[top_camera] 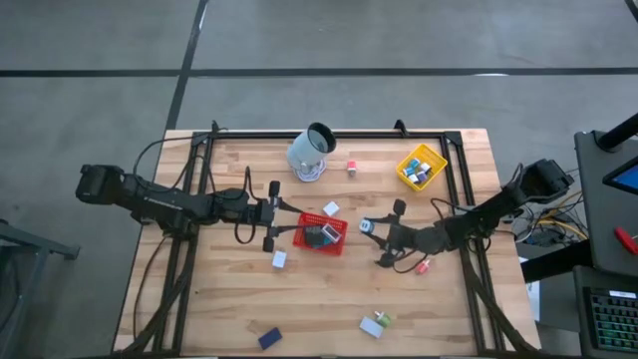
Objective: Pick & Place Office items
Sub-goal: Put the blue charger adapter into the yellow basket
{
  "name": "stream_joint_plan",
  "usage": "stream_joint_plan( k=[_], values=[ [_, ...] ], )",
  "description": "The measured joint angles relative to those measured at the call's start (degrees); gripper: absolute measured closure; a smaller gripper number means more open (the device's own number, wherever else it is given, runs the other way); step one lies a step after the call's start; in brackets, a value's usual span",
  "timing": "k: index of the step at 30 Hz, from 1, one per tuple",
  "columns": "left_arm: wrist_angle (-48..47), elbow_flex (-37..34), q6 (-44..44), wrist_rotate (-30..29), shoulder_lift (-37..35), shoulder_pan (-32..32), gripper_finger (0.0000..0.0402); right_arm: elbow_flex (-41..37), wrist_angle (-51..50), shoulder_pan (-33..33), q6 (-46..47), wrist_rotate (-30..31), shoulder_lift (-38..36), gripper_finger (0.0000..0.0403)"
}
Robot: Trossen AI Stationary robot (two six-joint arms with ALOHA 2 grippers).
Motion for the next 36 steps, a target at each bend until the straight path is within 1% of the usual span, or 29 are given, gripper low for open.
stream_joint_plan(
  k=[2, 11, 13, 17, 23, 31, 36],
  values=[
    [0.00, 0.00, 0.00, 0.00, 0.00, -0.01, 0.0215, -1.29, 3.07, 0.00, -1.29, -2.46, -0.02, 0.0260],
    [0.02, 0.00, -0.20, -0.12, 0.00, 0.01, 0.0215, -4.72, 11.11, -0.67, -3.38, -13.13, -0.04, 0.0260],
    [0.02, 0.00, -0.22, -0.20, 0.00, 0.01, 0.0215, -5.09, 12.58, -1.50, -3.52, -16.72, -0.04, 0.0260],
    [0.02, 0.01, -0.43, -0.20, 0.00, 0.01, 0.0215, -5.08, 13.65, -4.21, -3.26, -25.82, -0.04, 0.0260],
    [0.02, 0.00, -0.43, -0.17, 0.00, 0.01, 0.0216, -4.24, 13.78, -8.48, -3.20, -33.94, -0.04, 0.0260],
    [0.02, 0.02, -0.42, -0.17, 0.00, 0.01, 0.0215, -4.15, 14.21, -15.16, -3.28, -40.46, -0.04, 0.0260],
    [0.02, 0.02, -0.42, -0.15, 0.00, 0.01, 0.0216, -3.85, 14.26, -17.64, -3.63, -41.29, -0.04, 0.0260]
  ],
)
